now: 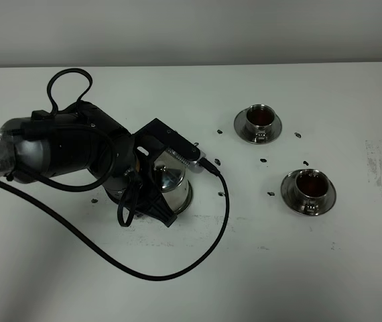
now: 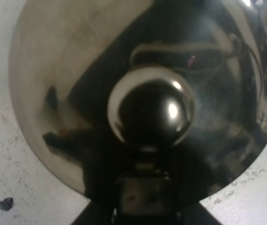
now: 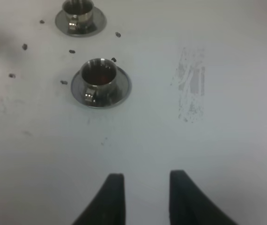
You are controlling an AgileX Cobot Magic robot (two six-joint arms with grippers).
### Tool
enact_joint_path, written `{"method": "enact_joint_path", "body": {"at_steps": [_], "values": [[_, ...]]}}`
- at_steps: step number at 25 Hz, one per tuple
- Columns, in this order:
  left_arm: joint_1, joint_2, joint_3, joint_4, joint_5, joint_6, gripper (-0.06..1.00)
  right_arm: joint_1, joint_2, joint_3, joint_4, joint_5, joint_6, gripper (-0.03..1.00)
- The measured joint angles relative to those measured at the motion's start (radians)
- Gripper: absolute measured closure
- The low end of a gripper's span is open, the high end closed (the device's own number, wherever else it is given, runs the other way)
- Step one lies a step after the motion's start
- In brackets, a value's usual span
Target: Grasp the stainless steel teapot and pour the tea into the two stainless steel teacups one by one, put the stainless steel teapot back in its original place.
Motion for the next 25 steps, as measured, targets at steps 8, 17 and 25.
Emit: {"method": "enact_joint_path", "body": {"at_steps": [8,17,25], "values": [[0.000,0.000,0.000,-0.009,-0.001,-0.020,0.77,0.000,0.000,0.000,0.000,0.000,0.000,0.74],[0.000,0.000,0.000,-0.012,0.001,-0.023,0.77,0.000,0.000,0.000,0.000,0.000,0.000,0.74],[0.000,0.000,0.000,-0.014,-0.004,-0.025,0.67,0.000,0.000,0.000,0.000,0.000,0.000,0.74]]}}
